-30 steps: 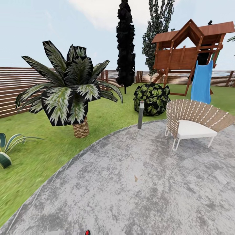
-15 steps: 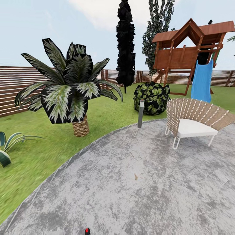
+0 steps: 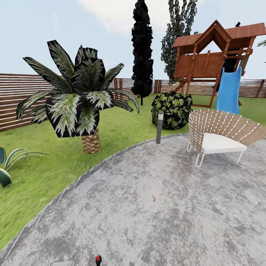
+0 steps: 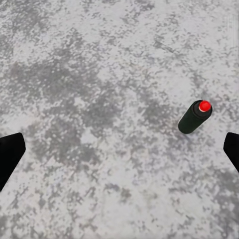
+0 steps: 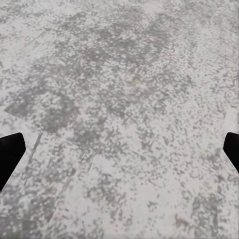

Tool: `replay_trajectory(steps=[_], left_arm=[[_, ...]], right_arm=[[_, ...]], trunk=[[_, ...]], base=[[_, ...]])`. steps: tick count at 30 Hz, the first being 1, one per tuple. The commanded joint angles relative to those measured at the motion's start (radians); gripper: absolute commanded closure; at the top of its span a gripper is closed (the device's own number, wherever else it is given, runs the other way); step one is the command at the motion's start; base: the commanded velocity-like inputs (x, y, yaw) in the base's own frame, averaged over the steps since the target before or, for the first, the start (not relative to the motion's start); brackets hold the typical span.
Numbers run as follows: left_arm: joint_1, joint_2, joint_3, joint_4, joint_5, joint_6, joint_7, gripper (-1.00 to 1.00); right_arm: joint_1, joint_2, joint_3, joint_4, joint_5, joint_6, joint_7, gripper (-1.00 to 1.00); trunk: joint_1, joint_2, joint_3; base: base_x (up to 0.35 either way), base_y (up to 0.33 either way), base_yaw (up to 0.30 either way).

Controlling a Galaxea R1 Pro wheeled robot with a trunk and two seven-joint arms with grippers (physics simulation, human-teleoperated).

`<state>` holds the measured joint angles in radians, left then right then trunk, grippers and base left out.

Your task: Pick up the pesticide atomizer in the garden and spray insectifuge to fully cover both potted plants in the garden.

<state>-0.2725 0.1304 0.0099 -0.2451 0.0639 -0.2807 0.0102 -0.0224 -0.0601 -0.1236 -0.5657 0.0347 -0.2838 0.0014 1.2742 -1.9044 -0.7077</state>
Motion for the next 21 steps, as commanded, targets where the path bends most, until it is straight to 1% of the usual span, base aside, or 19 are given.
replay_trajectory(steps=[1, 17, 21], left_arm=[[-0.001, 0.0, -0.001, 0.001, 0.007, -0.003, -0.001, -1.0], [-0.001, -0.002, -0.001, 0.001, 0.007, -0.003, -0.001, -1.0], [-0.001, -0.002, -0.001, 0.001, 0.007, -0.003, -0.001, -1.0]], right_arm=[[-0.001, 0.0, -0.002, 0.001, 0.004, -0.003, 0.0, -1.0], [-0.001, 0.0, -0.002, 0.0, 0.004, -0.003, 0.0, -1.0], [-0.001, 0.0, -0.002, 0.0, 0.003, -0.003, 0.0, -1.0]], trunk=[[0.004, -0.008, -0.004], [0.065, -0.12, -0.054], [0.08, -0.148, -0.067]], base=[[0.0, 0.0, 0.0], [0.0, 0.0, 0.0], [0.0, 0.0, -0.105]])
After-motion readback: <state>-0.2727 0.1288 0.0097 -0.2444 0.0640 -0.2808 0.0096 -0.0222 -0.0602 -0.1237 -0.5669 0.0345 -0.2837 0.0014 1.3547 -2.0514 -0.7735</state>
